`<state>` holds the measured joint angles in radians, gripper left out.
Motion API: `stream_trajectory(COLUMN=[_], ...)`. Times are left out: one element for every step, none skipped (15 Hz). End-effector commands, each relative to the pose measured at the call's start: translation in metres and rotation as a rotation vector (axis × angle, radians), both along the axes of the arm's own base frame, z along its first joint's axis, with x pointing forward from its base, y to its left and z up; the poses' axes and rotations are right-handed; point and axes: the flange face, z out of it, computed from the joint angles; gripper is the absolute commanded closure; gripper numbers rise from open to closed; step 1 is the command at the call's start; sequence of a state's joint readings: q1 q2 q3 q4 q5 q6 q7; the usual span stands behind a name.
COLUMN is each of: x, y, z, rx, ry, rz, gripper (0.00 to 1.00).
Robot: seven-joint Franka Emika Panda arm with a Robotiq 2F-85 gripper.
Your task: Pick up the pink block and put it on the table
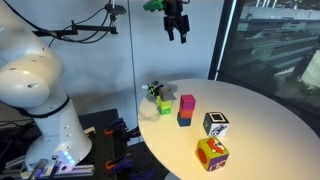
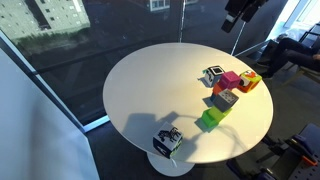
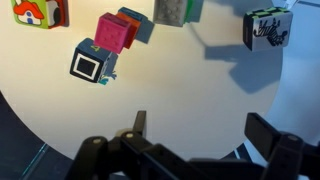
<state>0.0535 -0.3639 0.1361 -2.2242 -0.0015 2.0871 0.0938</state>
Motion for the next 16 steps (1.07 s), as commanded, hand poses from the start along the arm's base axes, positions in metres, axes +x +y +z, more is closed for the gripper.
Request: stream_trajectory(x=[0.025,0.030,0.035,0.039,0.042,0.045,0.048,0.050,0.051,0.053,0.054,0.055,0.056,0.058,0.058,0.059], y=[-0.028,-0.036,-0.044,-0.052,-0.058,-0.064,-0.069,-0.072,-0.076,-0.079,-0.082,-0.085,-0.088,-0.090,-0.093,-0.096], z=[0.007,0.006,0.005,0.002,-0.001,-0.004,-0.009,-0.013,-0.018,-0.023,-0.027,-0.032,-0.037,-0.040,-0.043,-0.046], rx=[-0.009,-0.005,-0.003,0.000,0.003,0.008,0.011,0.012,0.008,0.006,0.005,0.005,0.005,0.005,0.008,0.012], ry=[0.064,0.087,0.106,0.128,0.146,0.166,0.187,0.205,0.222,0.237,0.251,0.258,0.252,0.249,0.235,0.234], rz=[-0.081,-0.099,-0.117,-0.131,-0.143,-0.153,-0.163,-0.173,-0.184,-0.195,-0.207,-0.221,-0.237,-0.249,-0.260,-0.271], gripper=[0.00,0.00,0.00,0.00,0.00,0.00,0.00,0.00,0.00,0.00,0.00,0.00,0.00,0.00,0.00,0.00])
